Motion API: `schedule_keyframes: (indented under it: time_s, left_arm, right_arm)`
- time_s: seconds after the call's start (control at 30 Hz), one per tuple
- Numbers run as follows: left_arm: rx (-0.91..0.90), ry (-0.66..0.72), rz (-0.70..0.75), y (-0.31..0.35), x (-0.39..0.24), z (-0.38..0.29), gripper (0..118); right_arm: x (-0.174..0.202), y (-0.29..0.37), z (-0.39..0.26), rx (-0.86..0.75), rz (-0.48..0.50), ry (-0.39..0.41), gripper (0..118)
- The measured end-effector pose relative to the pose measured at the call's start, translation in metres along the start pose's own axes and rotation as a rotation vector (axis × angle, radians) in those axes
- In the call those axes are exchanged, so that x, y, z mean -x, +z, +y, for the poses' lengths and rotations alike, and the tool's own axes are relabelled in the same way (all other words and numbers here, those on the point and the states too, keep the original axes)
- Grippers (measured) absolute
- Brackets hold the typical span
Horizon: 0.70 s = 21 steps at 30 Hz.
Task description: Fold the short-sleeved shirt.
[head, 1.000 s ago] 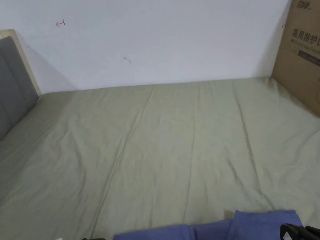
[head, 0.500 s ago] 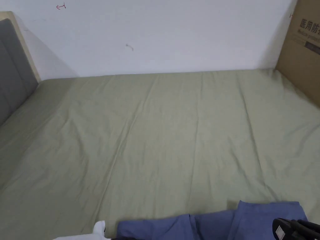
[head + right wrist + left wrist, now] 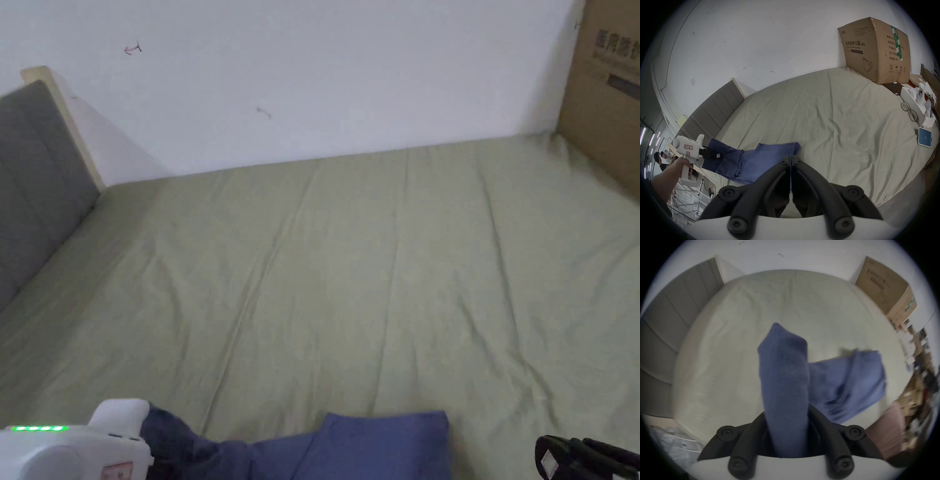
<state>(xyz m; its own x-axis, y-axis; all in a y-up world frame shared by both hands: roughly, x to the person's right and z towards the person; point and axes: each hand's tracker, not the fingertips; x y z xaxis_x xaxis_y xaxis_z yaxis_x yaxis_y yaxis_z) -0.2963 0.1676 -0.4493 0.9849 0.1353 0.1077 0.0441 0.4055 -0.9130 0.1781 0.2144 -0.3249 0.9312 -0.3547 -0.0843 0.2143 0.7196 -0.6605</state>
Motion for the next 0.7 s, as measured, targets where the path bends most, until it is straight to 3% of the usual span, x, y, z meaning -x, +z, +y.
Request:
schedule_keyframes:
  time_s: [0.13,0.23,0.27,0.33,0.37,0.47,0.67,0.7]
  left_arm:
    - [0.026,0.106,-0.289,-0.012,-0.06,0.016,6]
    - [0.085,0.144,-0.421,-0.041,-0.114,0.027,8]
    - [0.109,0.122,-0.42,-0.054,-0.127,0.03,18]
    - [0.144,0.127,-0.452,-0.077,-0.159,0.03,96]
    - [0.169,0.149,-0.486,-0.087,-0.168,0.03,118]
    - [0.131,0.22,-0.56,-0.093,-0.178,0.029,113]
    - [-0.047,0.082,-0.476,-0.037,-0.149,0.024,110]
    - [-0.078,0.049,-0.459,-0.029,-0.144,0.022,92]
  right_arm:
    - [-0.018,0.015,-0.001,-0.019,-0.016,-0.057,1]
    - [-0.029,0.026,-0.001,-0.037,-0.038,-0.069,1]
    - [-0.032,0.028,-0.001,-0.041,-0.048,-0.072,1]
    - [-0.038,0.034,0.0,-0.049,-0.059,-0.082,1]
    - [-0.04,0.035,0.0,-0.05,-0.062,-0.085,1]
    - [-0.047,0.039,-0.001,-0.053,-0.07,-0.1,1]
    - [-0.057,0.036,-0.004,-0.053,-0.076,-0.116,1]
    - [-0.057,0.035,-0.004,-0.053,-0.076,-0.117,1]
